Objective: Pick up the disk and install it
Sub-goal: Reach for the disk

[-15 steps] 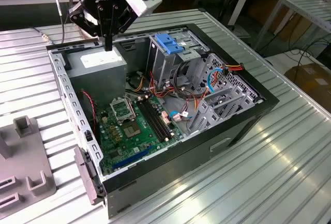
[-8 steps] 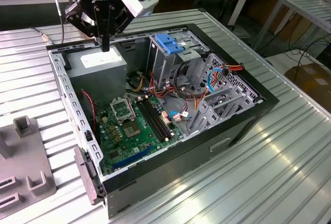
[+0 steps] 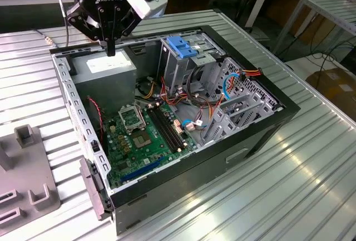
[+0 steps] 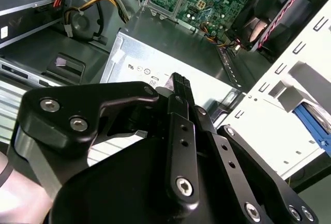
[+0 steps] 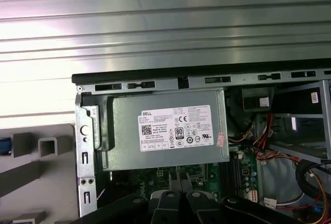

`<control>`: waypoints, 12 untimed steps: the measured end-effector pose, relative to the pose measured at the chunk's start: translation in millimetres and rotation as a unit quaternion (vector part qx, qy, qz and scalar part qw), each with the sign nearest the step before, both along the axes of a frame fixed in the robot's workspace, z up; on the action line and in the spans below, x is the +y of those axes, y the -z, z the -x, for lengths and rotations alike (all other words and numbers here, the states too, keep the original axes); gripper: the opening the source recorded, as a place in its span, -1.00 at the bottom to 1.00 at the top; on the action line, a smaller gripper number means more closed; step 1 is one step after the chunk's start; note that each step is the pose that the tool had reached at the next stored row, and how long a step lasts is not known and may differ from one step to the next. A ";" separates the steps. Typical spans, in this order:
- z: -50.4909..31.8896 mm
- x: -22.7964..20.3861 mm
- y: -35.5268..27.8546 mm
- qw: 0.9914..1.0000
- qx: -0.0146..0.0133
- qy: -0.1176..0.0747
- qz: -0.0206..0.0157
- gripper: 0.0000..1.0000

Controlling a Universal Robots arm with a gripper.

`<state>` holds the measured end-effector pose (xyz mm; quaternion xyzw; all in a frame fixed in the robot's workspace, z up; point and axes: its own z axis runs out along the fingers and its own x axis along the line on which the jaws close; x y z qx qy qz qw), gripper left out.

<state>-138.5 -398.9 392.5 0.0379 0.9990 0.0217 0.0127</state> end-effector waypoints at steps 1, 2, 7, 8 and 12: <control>0.6 0.0 0.0 1.000 0.000 0.000 0.000 -0.80; 1.0 0.0 0.1 1.000 0.000 0.000 0.000 -0.80; 3.2 0.0 0.3 1.000 0.000 0.000 0.000 -0.80; 3.6 0.0 0.3 1.000 0.000 0.000 0.000 -0.80; 5.3 0.0 0.4 1.000 0.001 0.000 0.000 -0.80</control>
